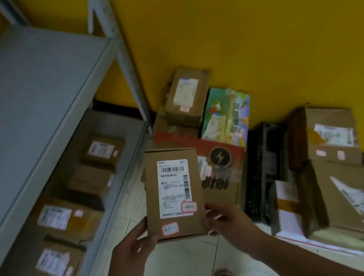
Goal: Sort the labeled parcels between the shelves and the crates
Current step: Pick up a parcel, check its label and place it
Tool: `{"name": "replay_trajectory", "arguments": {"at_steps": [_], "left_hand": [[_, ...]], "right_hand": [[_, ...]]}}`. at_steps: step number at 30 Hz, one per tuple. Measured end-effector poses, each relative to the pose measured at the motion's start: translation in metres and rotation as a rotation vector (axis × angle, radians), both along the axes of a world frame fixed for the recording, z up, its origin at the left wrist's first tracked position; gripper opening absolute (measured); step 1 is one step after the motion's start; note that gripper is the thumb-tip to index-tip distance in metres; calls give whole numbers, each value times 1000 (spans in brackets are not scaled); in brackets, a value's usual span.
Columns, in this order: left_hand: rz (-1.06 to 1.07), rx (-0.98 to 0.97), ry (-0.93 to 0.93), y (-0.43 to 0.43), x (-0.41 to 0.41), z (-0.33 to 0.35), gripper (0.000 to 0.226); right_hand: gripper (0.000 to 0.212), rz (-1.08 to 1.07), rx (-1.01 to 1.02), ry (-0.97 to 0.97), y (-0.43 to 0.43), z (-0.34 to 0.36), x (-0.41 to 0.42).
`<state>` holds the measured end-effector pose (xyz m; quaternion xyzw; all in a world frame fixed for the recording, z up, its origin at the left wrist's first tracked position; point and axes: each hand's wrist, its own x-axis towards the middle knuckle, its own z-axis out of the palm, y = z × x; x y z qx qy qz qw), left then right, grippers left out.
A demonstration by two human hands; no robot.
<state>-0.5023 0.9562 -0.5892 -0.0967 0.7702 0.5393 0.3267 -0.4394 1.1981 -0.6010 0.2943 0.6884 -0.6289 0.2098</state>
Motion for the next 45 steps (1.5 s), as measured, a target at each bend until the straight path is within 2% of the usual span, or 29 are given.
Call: {"name": "replay_trajectory", "arguments": {"at_steps": [4,7,11,14,18,22,26,28,30,32,36,41,45], "left_hand": [[-119,24,23,74,-55,-6,41],[-169,50,16,120,-88,-18,41],[-165,63,15,160,-140,-27,40],[-156,26,86,180,-195,-32,35],[-280,-133,252,203,-277,-52,35],[-443,-236,354,216,-329,-82,40],[-525,-287,345,225,-352,-100,43],[-562,-290,317,223,-356,-106,47],[-505,-249,279,219,-357,-109,48],[-335,-151,207,213,-352,-103,43],[-76,-70,119,185,-327,-82,28],[166,17,15,135,-267,-66,20],[303,45,-7,87,-197,-58,27]], "right_hand": [[28,-159,9,15,58,-2,-22],[29,-293,3,39,94,-10,-42],[28,-357,39,44,124,-21,-90],[29,-324,115,61,136,-24,-148],[36,-305,260,84,146,-33,-232],[35,-324,358,57,150,-46,-281],[42,-216,418,6,159,-61,-302],[42,-235,398,-14,159,-68,-302],[43,-322,359,-30,158,-71,-296],[40,-393,336,-59,155,-73,-284],[23,-485,297,-74,141,-58,-256],[22,-393,257,-13,97,-32,-210],[26,-231,192,-18,49,-24,-159]]}}
